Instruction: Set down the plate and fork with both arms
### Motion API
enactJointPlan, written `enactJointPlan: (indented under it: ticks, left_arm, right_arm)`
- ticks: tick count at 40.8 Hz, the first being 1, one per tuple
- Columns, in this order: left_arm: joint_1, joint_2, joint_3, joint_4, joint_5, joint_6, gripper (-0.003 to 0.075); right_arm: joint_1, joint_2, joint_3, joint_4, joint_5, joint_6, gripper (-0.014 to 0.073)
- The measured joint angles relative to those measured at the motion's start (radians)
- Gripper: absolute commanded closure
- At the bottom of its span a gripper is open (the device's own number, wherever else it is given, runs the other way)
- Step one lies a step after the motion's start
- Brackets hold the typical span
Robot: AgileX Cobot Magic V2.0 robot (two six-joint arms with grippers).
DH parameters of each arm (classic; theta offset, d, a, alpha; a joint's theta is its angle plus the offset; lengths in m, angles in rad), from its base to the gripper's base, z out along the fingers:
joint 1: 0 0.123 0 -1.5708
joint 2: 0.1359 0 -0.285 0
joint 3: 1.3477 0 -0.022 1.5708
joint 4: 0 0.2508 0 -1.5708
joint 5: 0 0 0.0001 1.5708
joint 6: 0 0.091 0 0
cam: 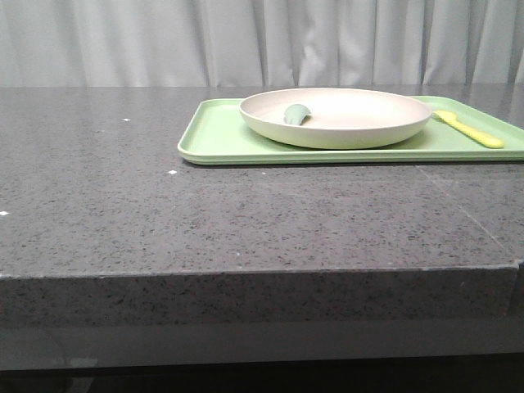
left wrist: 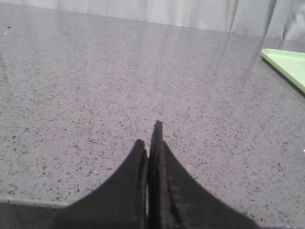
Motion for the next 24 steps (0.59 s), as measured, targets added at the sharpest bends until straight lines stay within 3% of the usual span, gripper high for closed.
enactJointPlan:
  ticks: [12,24]
  left_arm:
    - [0.000,0.000,0.000,0.000,-0.002,0.000,0.0738]
    - [0.000,0.000,0.000,0.000,-0.002,0.000,0.0738]
  right_arm:
    - [0.000,-0.041,0.180,0.048,-0.017,-0.073,0.0662]
    - [0.000,-0.042,0.193,0.048,0.007,-0.075,0.0662]
